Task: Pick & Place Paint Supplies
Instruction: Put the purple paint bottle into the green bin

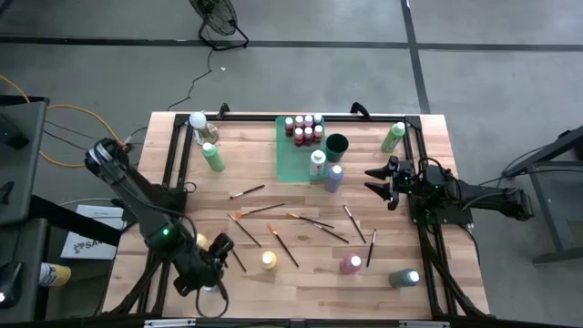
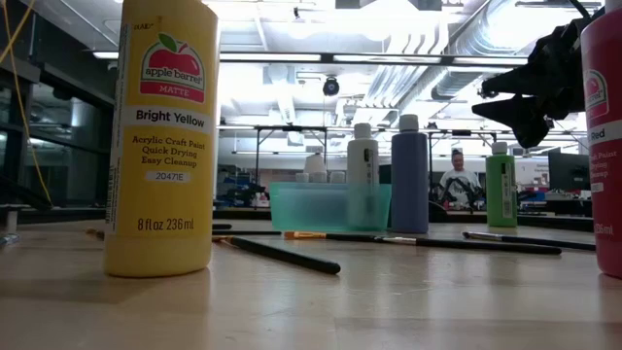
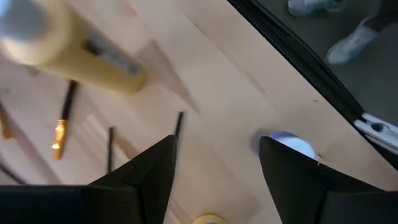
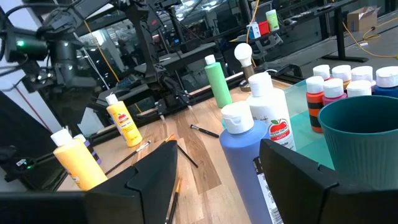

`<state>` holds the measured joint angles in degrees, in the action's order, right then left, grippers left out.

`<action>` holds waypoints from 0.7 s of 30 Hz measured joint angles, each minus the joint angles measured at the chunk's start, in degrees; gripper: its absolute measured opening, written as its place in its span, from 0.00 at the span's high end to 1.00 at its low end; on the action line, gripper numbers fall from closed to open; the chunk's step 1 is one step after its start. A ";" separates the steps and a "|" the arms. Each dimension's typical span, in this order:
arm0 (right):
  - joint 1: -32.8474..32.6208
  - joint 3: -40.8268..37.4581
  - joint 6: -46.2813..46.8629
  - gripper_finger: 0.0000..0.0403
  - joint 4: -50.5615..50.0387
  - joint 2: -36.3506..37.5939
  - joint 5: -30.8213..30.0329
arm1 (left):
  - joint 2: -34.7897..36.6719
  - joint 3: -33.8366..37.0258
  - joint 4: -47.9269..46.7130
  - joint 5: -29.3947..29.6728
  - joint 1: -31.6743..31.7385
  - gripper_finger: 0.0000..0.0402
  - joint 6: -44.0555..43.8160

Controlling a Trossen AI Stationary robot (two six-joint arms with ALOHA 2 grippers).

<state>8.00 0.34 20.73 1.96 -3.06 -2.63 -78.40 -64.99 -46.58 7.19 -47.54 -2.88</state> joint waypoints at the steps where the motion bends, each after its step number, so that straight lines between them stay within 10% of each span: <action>1: -0.01 0.02 0.00 0.45 -0.02 0.01 0.00 | -0.61 -0.40 -0.20 -0.42 -0.71 0.44 -0.35; 21: 0.01 0.02 0.00 0.45 0.00 -0.01 0.00 | -6.49 -4.00 -7.42 -0.77 -11.00 0.44 -0.34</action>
<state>8.01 0.36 20.73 1.96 -3.07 -2.63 -84.88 -68.99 -54.00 6.42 -58.54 -3.21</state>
